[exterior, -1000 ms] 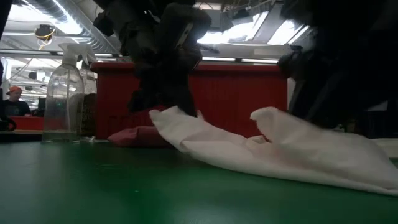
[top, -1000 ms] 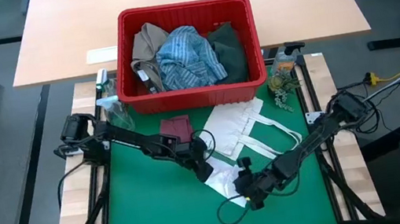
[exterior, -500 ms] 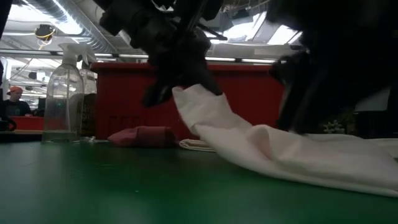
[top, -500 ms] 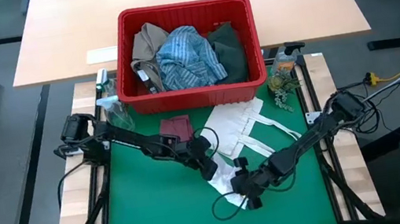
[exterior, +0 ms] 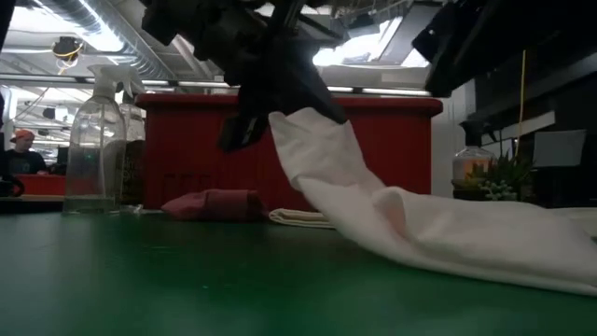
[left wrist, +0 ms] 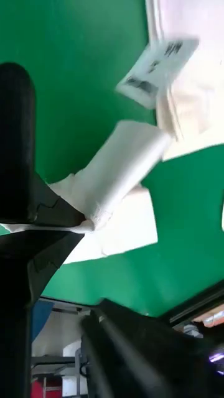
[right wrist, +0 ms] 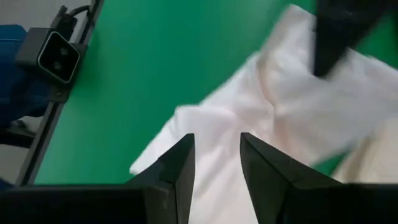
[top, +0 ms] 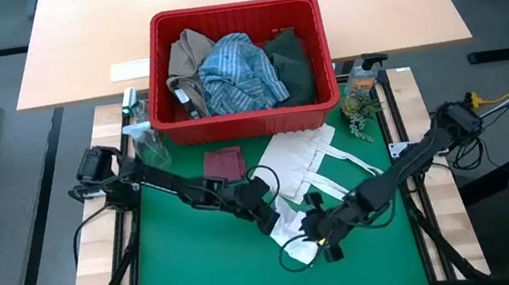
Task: Fold Laundry from Bin
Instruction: Fold the white underwear
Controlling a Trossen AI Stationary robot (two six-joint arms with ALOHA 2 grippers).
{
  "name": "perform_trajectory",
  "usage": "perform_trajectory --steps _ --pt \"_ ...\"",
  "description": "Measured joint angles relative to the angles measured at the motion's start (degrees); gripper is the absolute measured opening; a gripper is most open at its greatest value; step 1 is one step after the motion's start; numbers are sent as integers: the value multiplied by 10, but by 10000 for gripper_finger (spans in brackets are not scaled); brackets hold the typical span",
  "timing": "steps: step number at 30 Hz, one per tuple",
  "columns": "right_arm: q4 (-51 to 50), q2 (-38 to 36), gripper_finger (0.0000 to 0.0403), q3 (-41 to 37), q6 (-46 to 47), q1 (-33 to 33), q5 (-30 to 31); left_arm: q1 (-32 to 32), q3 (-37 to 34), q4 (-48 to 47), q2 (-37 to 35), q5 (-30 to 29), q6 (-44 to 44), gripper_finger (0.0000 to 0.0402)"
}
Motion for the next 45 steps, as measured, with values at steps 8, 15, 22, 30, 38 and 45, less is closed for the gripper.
perform_trajectory --steps 8,15,22,30,38,45 --pt "-116 -22 127 0 72 41 -13 -21 0 25 0 -41 -1 1" --pt "-112 -18 127 0 74 56 -10 -31 0 51 3 -68 -14 1" --pt "-113 -18 127 0 74 54 -9 -47 0 53 4 -108 -15 1" --pt "-108 13 127 0 74 54 17 -50 0 54 4 -130 -16 1" --pt "-90 71 127 0 74 54 17 -56 0 54 4 -141 -14 1" --pt "-36 117 127 0 61 54 31 -56 0 54 5 -146 -14 1"
